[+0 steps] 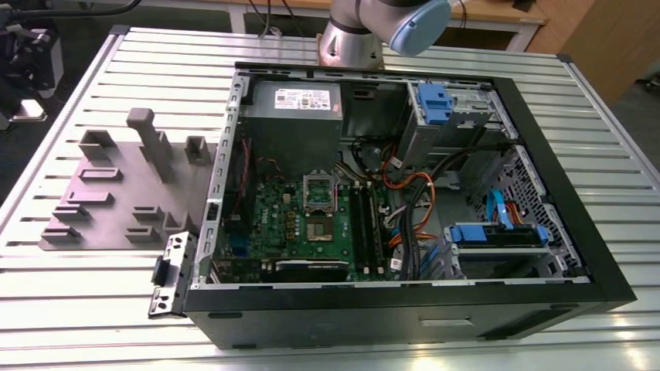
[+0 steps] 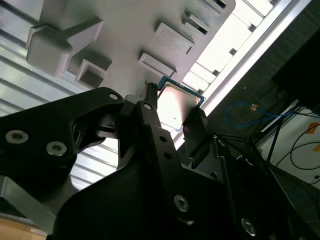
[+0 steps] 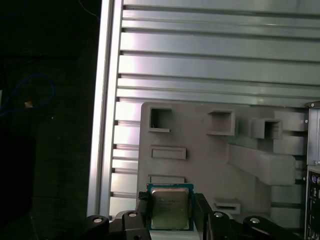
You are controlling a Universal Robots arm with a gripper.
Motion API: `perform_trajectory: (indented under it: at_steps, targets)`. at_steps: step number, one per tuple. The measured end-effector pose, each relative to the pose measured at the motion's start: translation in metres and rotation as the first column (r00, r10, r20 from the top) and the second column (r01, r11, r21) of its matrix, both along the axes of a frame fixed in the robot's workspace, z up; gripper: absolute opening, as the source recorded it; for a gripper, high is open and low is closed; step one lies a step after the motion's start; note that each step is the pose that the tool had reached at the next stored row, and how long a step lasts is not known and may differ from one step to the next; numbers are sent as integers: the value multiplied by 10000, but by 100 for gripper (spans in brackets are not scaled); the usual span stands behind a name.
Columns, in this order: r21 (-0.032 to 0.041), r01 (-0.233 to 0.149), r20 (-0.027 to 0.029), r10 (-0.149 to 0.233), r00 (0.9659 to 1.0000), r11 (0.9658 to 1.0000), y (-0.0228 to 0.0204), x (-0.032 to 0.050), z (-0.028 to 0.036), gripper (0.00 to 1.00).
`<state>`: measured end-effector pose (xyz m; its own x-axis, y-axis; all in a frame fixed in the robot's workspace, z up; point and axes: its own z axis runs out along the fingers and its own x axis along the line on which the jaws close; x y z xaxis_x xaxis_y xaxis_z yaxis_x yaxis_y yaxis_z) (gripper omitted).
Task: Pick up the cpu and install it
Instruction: 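Pick up the cpu and move it towards the insertion slot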
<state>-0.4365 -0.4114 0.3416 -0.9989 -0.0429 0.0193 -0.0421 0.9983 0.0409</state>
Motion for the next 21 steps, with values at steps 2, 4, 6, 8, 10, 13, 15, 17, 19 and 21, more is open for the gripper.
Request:
perform_trajectory:
  at_steps: [2,4,6,8,10,13,15,17,19,21]
  targets:
    - [0,0,0,0,10000,10000,0,0,7,45]
    - [-1,0,-1,0,10000,10000,0,0,14,45]
    - [0,0,0,0,10000,10000,0,0,21,45]
    - [0,0,0,0,10000,10000,0,0,28,45]
    - [0,0,0,0,10000,10000,0,0,34,45]
    - [-1,0,-1,0,10000,10000,0,0,41,45]
    - [0,0,0,0,10000,10000,0,0,46,45]
    - [0,0,0,0,10000,10000,0,0,52,45]
    - [-1,0,-1,0,10000,10000,0,0,55,45]
    - [-1,0,-1,0,10000,10000,0,0,59,45]
